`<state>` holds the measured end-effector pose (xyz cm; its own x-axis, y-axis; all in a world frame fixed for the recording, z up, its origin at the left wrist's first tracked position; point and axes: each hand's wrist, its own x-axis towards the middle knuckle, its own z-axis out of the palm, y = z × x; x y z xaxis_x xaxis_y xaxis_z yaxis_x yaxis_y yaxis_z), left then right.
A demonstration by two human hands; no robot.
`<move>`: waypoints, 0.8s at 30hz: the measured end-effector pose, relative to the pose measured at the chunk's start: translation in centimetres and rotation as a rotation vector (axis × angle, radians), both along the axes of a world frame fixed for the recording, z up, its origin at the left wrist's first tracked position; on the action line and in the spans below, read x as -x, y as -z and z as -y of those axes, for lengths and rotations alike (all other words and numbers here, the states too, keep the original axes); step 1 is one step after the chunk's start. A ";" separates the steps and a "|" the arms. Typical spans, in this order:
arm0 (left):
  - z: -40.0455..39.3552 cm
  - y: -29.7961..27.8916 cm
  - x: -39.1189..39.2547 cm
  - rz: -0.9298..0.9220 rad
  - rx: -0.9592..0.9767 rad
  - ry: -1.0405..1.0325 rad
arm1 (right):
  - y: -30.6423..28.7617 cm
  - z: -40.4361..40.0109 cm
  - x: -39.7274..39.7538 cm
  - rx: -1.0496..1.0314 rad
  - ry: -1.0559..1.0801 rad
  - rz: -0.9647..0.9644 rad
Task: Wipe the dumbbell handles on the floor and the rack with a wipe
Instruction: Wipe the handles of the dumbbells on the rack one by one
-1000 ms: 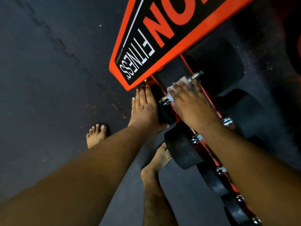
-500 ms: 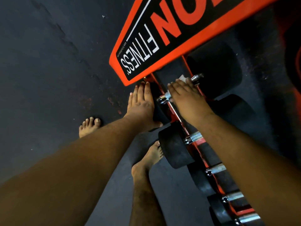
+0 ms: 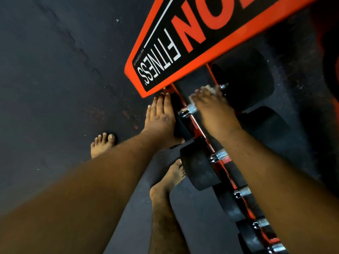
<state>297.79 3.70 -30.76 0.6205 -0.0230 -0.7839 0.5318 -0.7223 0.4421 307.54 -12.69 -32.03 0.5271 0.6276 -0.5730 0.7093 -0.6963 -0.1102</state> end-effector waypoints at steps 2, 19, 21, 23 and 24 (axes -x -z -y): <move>0.1 0.1 0.0 0.009 -0.005 -0.003 | 0.0 0.2 0.4 -0.017 0.089 0.043; 0.0 -0.1 -0.1 -0.012 -0.014 0.008 | 0.8 -0.2 5.5 -0.203 0.109 -0.059; 0.0 -0.2 -0.2 -0.020 -0.001 0.003 | 1.0 0.6 7.3 -0.351 0.253 -0.058; -0.1 -0.2 -0.2 -0.019 -0.006 -0.001 | 0.2 1.1 9.1 -0.443 0.545 -0.138; -0.1 -0.2 -0.3 -0.018 -0.009 0.002 | 0.0 1.3 9.7 -0.465 0.761 -0.156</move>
